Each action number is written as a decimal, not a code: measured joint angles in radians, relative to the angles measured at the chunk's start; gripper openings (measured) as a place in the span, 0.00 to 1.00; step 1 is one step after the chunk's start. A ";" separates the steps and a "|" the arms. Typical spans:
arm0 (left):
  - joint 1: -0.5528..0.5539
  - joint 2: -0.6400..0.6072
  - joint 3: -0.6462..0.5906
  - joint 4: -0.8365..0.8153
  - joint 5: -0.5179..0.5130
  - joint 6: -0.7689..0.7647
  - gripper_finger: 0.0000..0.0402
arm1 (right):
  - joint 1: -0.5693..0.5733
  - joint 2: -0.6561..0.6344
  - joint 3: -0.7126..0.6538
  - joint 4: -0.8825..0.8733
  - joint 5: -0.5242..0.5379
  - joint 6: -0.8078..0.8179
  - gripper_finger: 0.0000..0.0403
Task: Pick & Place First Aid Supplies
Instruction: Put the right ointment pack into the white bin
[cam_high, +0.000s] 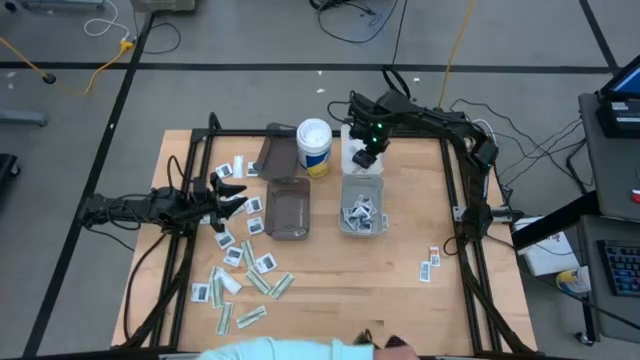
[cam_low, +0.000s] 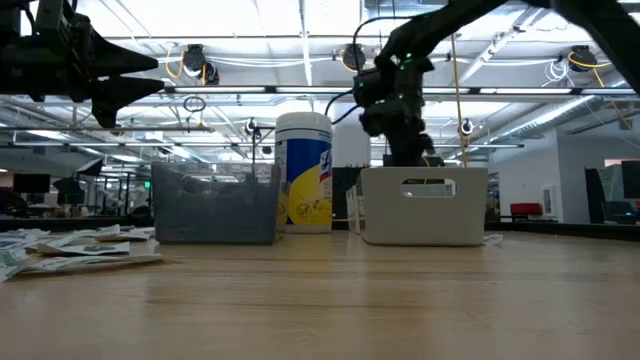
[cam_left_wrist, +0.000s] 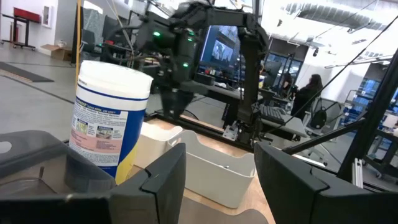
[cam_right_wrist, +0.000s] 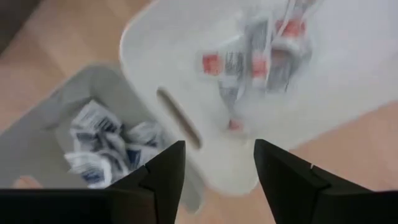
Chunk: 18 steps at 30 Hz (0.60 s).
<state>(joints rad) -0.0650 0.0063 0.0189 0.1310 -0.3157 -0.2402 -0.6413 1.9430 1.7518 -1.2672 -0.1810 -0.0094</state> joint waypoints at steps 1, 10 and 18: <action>0.000 0.000 0.000 0.000 0.000 0.000 0.49 | 0.010 -0.027 -0.036 0.010 0.000 0.021 0.46; 0.000 0.000 0.000 0.000 0.000 0.000 0.49 | 0.175 -0.342 -0.388 0.058 0.124 0.262 0.46; 0.000 0.000 0.000 0.000 0.000 0.000 0.49 | 0.348 -0.604 -0.665 0.055 0.095 0.582 0.46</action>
<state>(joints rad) -0.0650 0.0064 0.0189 0.1313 -0.3157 -0.2401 -0.2929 1.3385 1.0872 -1.2120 -0.0858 0.5730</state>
